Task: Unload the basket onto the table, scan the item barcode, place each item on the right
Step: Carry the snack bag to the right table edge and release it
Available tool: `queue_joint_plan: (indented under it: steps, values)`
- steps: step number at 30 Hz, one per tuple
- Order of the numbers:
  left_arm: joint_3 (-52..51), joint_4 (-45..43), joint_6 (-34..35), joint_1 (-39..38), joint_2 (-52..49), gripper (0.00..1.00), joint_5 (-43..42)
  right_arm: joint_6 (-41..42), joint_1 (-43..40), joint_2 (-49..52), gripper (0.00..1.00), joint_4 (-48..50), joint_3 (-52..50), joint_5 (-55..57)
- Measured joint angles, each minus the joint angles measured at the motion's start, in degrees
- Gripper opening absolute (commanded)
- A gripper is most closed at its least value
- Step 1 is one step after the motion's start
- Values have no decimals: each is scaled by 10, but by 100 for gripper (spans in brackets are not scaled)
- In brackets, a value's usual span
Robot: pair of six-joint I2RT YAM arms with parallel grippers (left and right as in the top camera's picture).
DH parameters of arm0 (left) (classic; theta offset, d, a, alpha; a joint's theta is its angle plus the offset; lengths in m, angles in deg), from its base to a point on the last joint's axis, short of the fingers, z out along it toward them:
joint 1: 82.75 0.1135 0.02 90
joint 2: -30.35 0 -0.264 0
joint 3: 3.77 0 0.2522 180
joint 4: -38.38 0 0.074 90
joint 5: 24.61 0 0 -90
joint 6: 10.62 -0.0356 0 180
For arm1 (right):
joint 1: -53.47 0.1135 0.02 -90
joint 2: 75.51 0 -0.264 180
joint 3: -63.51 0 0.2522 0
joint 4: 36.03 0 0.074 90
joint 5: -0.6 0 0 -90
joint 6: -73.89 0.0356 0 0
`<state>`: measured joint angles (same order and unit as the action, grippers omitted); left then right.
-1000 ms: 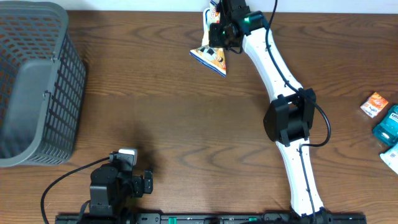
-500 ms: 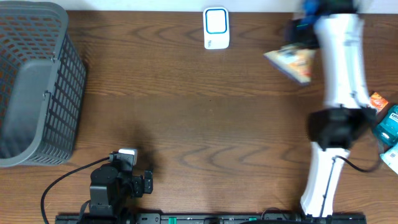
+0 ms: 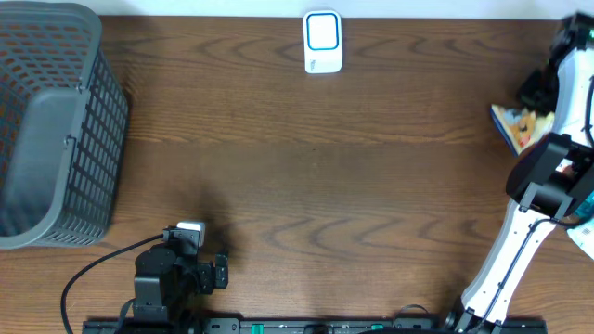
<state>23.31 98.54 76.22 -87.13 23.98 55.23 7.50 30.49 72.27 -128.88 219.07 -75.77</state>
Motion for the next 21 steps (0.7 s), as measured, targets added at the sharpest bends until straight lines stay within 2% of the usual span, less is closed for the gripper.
queue_joint_plan:
  steps: [1, 12, 17, 21]
  values:
    - [0, 0, 0, 0, 0, 98, 0, 2, -5, 7, 99, 3, -1, 2]
    - [0, 0, 0, 0, 0, 98, 0, 30, 1, -35, 99, -15, -2, 5]
    - [0, 0, 0, 0, 0, 98, 0, 31, 43, -141, 99, 6, -3, 44]
    - [0, 0, 0, 0, 0, 98, 0, 9, 114, -285, 99, 28, -2, 83]
